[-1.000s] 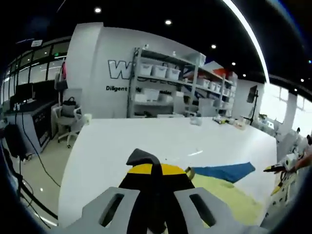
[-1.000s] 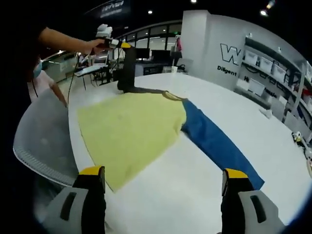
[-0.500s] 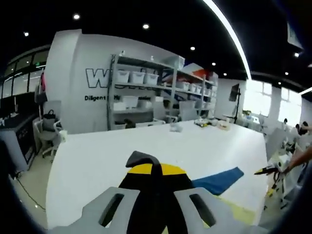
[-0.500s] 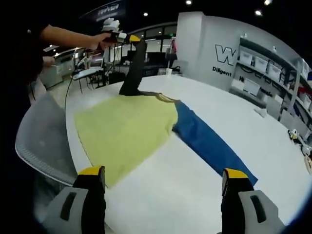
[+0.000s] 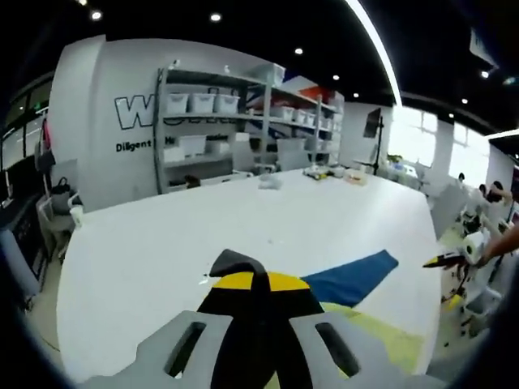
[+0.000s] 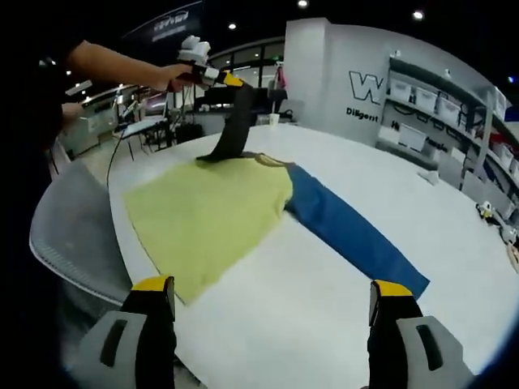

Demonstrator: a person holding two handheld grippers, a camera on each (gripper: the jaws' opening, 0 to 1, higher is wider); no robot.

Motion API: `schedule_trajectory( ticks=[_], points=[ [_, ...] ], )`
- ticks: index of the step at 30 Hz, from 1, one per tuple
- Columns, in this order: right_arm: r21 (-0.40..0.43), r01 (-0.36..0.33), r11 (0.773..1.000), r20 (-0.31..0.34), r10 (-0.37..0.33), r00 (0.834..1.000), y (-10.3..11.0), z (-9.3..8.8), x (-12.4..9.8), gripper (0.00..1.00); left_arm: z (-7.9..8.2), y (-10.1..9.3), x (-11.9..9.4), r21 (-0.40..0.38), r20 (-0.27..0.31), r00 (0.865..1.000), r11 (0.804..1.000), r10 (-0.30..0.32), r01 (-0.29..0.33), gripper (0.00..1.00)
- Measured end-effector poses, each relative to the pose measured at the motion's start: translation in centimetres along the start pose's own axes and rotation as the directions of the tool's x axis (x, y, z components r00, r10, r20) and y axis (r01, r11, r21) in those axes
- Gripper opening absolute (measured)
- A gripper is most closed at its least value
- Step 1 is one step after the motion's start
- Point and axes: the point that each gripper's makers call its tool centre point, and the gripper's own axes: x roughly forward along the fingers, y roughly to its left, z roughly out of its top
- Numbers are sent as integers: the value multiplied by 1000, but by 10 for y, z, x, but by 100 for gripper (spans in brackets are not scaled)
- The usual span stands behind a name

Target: Fold the garment on the visible template until the final outline fits inside the template.

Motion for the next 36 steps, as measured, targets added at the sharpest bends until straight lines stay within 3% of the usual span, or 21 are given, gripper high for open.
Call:
schedule_trajectory(
  ticks=[5,14,21,30,36],
  points=[
    [14,11,1000,1,-11,1000,-1,-3,-5,99,-15,-14,20,36,-43,999,999,-9,10,1],
    [34,34,999,4,-34,999,-7,-7,-12,99,-38,-30,52,32,-112,994,999,-22,25,1],
    [59,44,997,8,-45,999,-9,-9,-15,99,-69,-49,74,29,-183,982,998,-41,47,1],
    [67,59,996,6,-60,998,-11,-13,-15,99,-93,-62,95,41,-241,969,997,-49,60,1],
    [80,56,995,8,-57,998,-9,-14,-13,99,-100,-72,107,41,-258,964,996,-67,80,1]
  ],
)
